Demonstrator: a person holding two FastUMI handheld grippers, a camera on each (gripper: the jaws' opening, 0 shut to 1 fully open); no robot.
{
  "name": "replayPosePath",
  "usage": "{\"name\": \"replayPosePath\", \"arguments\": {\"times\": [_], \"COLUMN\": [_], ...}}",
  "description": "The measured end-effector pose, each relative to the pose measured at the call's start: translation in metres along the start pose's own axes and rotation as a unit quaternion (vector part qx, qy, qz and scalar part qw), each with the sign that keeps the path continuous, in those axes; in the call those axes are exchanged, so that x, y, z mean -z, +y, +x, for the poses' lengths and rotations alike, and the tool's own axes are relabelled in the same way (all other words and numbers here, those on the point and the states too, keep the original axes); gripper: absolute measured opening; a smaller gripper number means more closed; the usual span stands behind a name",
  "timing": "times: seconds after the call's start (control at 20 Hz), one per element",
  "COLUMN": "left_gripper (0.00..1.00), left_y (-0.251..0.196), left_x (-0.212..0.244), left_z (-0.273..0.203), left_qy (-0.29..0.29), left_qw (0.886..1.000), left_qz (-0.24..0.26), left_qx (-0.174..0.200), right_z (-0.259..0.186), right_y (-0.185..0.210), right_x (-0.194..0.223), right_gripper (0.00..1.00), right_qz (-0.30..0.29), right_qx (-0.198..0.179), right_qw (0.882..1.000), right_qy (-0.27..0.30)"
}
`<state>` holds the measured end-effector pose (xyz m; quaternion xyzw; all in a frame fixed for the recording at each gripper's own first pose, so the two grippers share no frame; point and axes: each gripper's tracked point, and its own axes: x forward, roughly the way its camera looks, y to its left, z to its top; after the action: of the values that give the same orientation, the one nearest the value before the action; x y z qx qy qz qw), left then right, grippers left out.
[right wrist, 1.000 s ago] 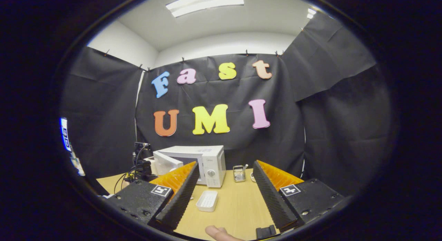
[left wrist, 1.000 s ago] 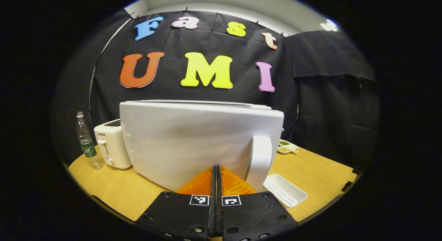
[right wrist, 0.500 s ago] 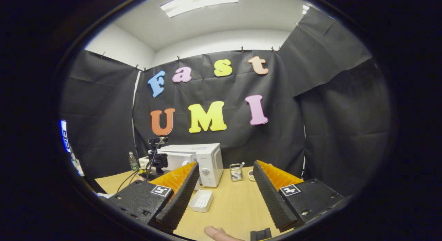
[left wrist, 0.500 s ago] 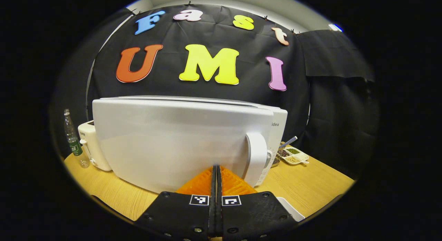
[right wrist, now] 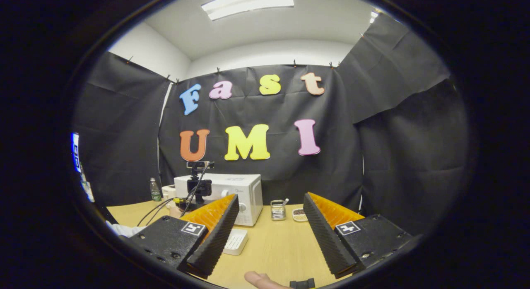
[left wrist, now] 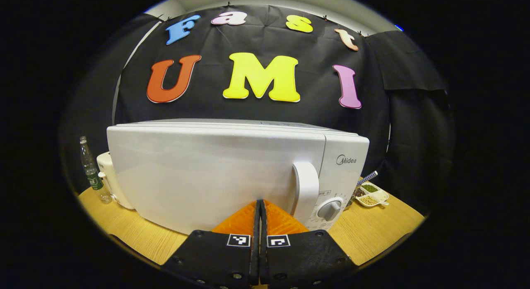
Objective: Open the microwave oven with the left hand, put the food in, and close the microwave oven.
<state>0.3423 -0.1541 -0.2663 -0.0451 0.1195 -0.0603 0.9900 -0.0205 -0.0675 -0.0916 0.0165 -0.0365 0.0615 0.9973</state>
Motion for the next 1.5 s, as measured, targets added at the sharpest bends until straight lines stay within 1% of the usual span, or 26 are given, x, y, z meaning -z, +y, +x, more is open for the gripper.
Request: {"name": "replayPosePath", "arguments": {"times": [0.1,0.2,0.3,0.4,0.5,0.6,0.65,0.7,0.75,0.8,0.9,0.95,1.0,1.05,1.1,1.2,1.5], "left_gripper": [0.00,0.00,0.00,0.00,0.00,0.00,0.13,0.01,0.04,0.03,0.14,0.06,0.31,0.37,0.56,0.93,0.94], "left_y": [0.000,0.002,0.013,0.018,0.027,0.031,0.037,0.043,0.046,0.050,0.054,0.057,0.059,0.061,0.063,0.072,0.095], "left_x": [0.000,0.003,0.009,0.004,-0.005,-0.015,-0.022,-0.030,-0.038,-0.047,-0.061,-0.070,-0.078,-0.087,-0.094,-0.103,-0.112], "left_z": [0.001,0.000,-0.009,-0.027,-0.054,-0.081,-0.098,-0.112,-0.129,-0.149,-0.184,-0.202,-0.219,-0.234,-0.251,-0.278,-0.352], "left_qy": [0.005,0.017,0.037,0.031,0.020,0.015,0.010,0.004,-0.001,-0.010,-0.020,-0.026,-0.033,-0.044,-0.052,-0.063,-0.064], "left_qw": [1.000,0.999,0.998,0.998,0.999,1.000,1.000,1.000,1.000,1.000,0.999,0.999,0.999,0.998,0.998,0.997,0.994], "left_qz": [-0.011,-0.034,-0.045,-0.046,-0.033,-0.020,-0.013,-0.006,-0.001,0.005,0.009,0.008,0.006,0.003,-0.002,-0.010,0.019], "left_qx": [0.005,0.015,0.003,0.004,-0.002,0.001,-0.007,-0.014,-0.019,-0.026,-0.032,-0.033,-0.035,-0.034,-0.032,-0.046,-0.089], "right_z": [-0.003,-0.007,-0.011,-0.014,-0.017,-0.020,-0.020,-0.024,-0.025,-0.027,-0.032,-0.034,-0.036,-0.037,-0.038,-0.039,-0.045], "right_y": [0.001,0.002,0.004,0.008,0.011,0.014,0.016,0.017,0.020,0.023,0.030,0.036,0.039,0.043,0.048,0.057,0.083], "right_x": [0.002,0.002,-0.001,-0.001,-0.002,-0.003,-0.005,-0.009,-0.013,-0.015,-0.022,-0.026,-0.030,-0.034,-0.039,-0.046,-0.066], "right_gripper": [0.99,0.99,0.99,0.99,0.99,0.99,0.99,0.90,0.99,0.99,0.99,0.90,0.99,0.99,0.99,0.99,0.99], "right_qz": [-0.003,-0.009,-0.011,-0.012,-0.011,-0.011,-0.011,-0.010,-0.011,-0.013,-0.013,-0.014,-0.015,-0.016,-0.019,-0.023,-0.031], "right_qx": [0.002,0.007,0.009,0.010,0.013,0.018,0.021,0.023,0.025,0.028,0.027,0.024,0.024,0.024,0.023,0.021,0.012], "right_qw": [1.000,1.000,1.000,1.000,1.000,0.999,0.999,0.999,0.999,0.999,0.999,0.999,0.999,1.000,1.000,1.000,0.999], "right_qy": [0.007,0.014,0.015,0.019,0.023,0.027,0.027,0.026,0.025,0.023,0.019,0.017,0.015,0.011,0.008,0.002,-0.016]}}
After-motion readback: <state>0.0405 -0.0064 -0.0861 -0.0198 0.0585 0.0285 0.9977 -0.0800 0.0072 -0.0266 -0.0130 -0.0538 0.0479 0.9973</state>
